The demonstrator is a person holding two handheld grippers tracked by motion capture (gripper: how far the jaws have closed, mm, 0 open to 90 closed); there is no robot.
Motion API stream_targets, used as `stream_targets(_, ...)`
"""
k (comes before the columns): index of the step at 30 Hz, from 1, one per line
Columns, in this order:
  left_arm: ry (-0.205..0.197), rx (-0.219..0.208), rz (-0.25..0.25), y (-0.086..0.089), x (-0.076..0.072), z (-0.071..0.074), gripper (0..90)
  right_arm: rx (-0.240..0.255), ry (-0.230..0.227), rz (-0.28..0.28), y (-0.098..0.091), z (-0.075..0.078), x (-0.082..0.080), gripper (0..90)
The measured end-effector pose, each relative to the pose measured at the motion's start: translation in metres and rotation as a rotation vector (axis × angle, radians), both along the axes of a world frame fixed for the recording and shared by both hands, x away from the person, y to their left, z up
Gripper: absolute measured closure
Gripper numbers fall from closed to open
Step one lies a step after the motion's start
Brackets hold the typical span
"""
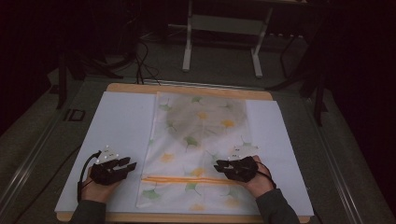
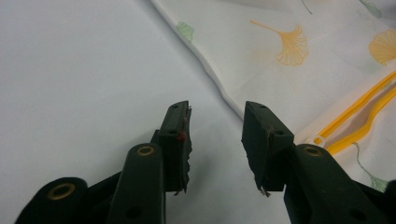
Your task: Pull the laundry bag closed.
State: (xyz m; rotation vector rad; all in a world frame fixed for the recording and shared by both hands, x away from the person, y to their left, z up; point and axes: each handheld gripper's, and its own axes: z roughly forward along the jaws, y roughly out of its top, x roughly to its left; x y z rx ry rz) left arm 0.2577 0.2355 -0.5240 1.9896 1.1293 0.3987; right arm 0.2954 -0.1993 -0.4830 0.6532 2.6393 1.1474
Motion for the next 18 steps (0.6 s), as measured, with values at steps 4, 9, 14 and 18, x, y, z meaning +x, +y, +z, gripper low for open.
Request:
stream_targets(4,0.006,0.004,-0.005,-0.001,0.001,-0.001,61.6,-0.002,-0.002,0.056,0.019,0.000,-0.003,77.5)
stream_targets(9,0.004,0.007,-0.012,-0.001,0.001,-0.001,61.6,-0.001,-0.003,0.110,0.036,-0.001,-0.004,78.0)
stream_targets(14,0.007,0.005,-0.016,-0.001,0.002,-0.002,61.6,0.009,0.002,0.151,0.050,-0.002,-0.004,81.0)
stream_targets(18,0.005,0.003,-0.018,-0.001,0.002,-0.002,61.5,0.004,0.002,0.175,0.061,-0.003,-0.003,81.3)
